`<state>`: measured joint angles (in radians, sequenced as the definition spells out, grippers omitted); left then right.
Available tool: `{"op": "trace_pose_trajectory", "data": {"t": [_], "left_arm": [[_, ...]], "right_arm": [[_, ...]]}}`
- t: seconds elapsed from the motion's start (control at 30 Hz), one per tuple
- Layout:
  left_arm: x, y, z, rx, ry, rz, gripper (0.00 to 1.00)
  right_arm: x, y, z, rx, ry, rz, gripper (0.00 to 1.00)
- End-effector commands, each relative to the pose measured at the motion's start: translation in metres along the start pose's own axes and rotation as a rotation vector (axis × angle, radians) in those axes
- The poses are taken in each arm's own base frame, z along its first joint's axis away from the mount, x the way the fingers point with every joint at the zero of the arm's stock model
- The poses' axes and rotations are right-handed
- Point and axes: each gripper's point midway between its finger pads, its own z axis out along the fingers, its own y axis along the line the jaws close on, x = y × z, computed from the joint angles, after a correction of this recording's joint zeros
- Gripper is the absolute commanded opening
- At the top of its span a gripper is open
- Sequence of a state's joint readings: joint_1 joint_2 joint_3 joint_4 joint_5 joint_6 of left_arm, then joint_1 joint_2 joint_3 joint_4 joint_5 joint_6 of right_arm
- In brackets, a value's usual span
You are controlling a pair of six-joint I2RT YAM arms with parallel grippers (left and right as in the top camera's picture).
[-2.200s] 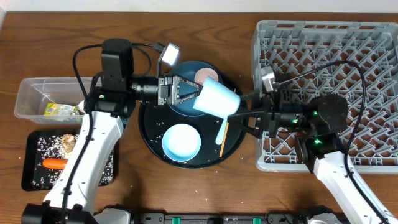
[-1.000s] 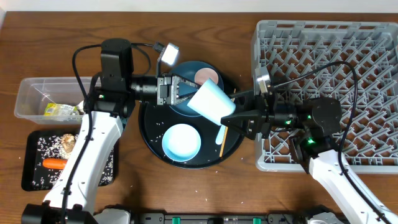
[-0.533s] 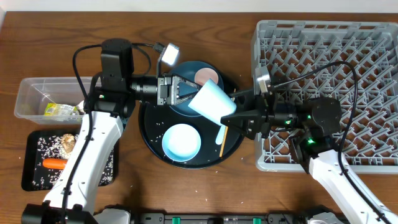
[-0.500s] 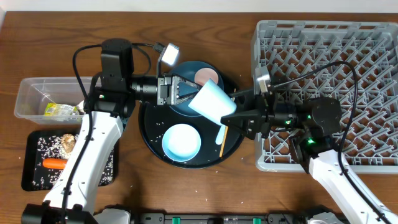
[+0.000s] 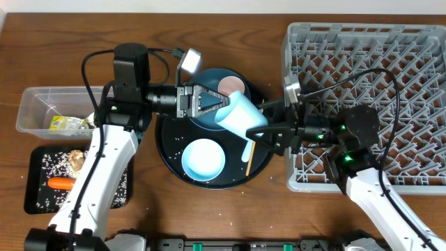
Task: Sort waste into correct bins and load items into the dishwasher rack
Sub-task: 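Close the right gripper on the cup and release it from the left gripper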
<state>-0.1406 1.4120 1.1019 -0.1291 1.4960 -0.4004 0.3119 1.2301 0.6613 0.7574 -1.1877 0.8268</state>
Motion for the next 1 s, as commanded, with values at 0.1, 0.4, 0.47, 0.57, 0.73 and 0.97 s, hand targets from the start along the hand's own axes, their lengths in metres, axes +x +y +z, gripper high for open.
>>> {"op": "trace_pose_trajectory", "data": {"t": [0.1,0.4,0.47,0.57,0.73,0.97], "left_arm": [[-0.004,-0.005,0.000,0.006,0.000,0.019,0.07],[-0.004,-0.005,0.000,0.006,0.000,0.019,0.07],[-0.004,-0.005,0.000,0.006,0.000,0.019,0.07],[-0.004,-0.005,0.000,0.006,0.000,0.019,0.07],[-0.004,-0.005,0.000,0.004,-0.001,0.020,0.07],[-0.012,-0.005,-0.007,-0.006,-0.026,0.072,0.07]], "right_arm": [[0.001,0.006,0.009,-0.016,0.009,-0.054,0.66],[0.002,0.007,0.010,-0.022,0.013,-0.061,0.61],[0.002,0.007,0.010,-0.022,0.012,-0.062,0.45],[0.001,0.009,0.010,-0.026,0.007,-0.075,0.32],[-0.009,0.017,0.006,-0.049,-0.016,-0.078,0.32],[-0.011,0.019,-0.005,-0.061,0.006,-0.059,0.31]]}}
